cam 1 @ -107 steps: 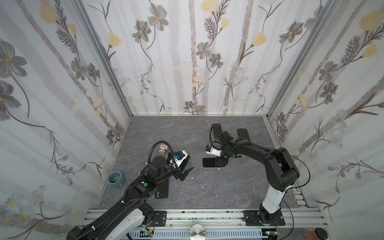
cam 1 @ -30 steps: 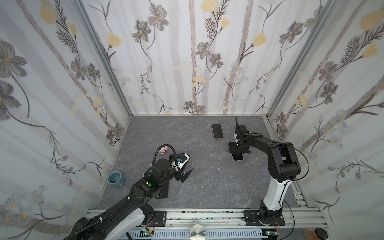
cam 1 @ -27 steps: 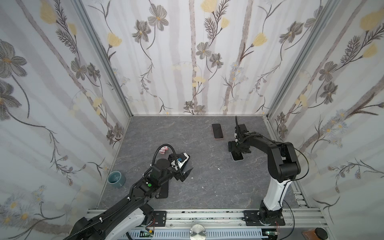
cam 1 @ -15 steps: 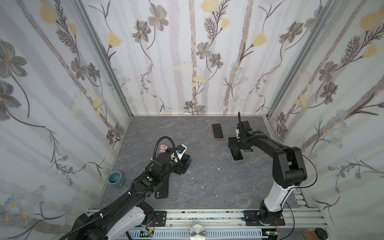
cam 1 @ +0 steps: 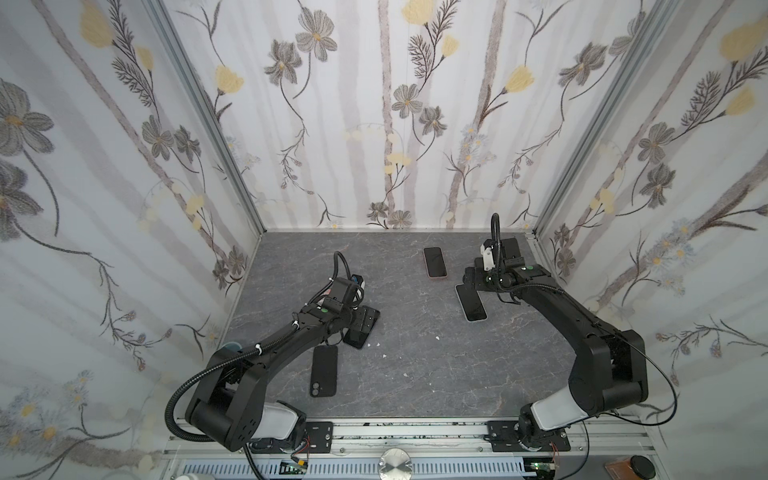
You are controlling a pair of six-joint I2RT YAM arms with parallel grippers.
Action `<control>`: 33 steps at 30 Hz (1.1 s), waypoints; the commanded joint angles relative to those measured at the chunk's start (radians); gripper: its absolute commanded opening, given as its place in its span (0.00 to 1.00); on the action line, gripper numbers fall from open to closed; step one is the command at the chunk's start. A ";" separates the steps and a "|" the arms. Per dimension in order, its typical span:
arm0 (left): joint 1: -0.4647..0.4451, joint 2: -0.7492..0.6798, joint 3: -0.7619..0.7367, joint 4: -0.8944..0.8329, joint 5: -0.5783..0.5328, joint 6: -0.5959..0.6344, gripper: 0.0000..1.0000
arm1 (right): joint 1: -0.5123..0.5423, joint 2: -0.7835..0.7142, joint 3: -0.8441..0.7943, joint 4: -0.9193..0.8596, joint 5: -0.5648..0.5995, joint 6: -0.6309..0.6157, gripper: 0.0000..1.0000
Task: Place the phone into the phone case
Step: 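Grasp the blue-framed phone with the left gripper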
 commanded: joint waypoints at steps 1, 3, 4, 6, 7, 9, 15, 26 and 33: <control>0.005 0.046 0.020 -0.052 0.061 -0.026 0.96 | 0.002 -0.017 -0.022 0.000 -0.034 -0.018 0.93; 0.006 0.073 0.023 -0.060 0.019 -0.026 0.97 | 0.006 -0.032 -0.036 -0.003 -0.047 -0.023 0.92; 0.006 0.082 0.023 -0.064 0.006 -0.025 0.96 | 0.008 -0.041 -0.044 -0.002 -0.047 -0.024 0.92; 0.007 0.100 0.024 -0.068 -0.010 -0.023 0.96 | 0.013 -0.058 -0.061 0.003 -0.052 -0.027 0.92; 0.007 0.107 0.024 -0.066 -0.011 -0.023 0.96 | 0.013 -0.063 -0.069 0.003 -0.051 -0.027 0.92; 0.007 0.124 0.031 -0.064 -0.001 -0.021 0.95 | 0.014 -0.074 -0.076 0.001 -0.049 -0.029 0.92; 0.004 0.179 0.101 -0.094 0.023 -0.011 0.92 | 0.016 -0.076 -0.083 0.004 -0.049 -0.035 0.92; -0.021 0.329 0.214 -0.173 -0.005 -0.008 0.89 | 0.022 -0.058 -0.075 -0.011 -0.037 -0.056 0.91; -0.042 0.414 0.280 -0.226 -0.054 -0.005 0.84 | 0.023 -0.048 -0.079 -0.013 -0.038 -0.066 0.91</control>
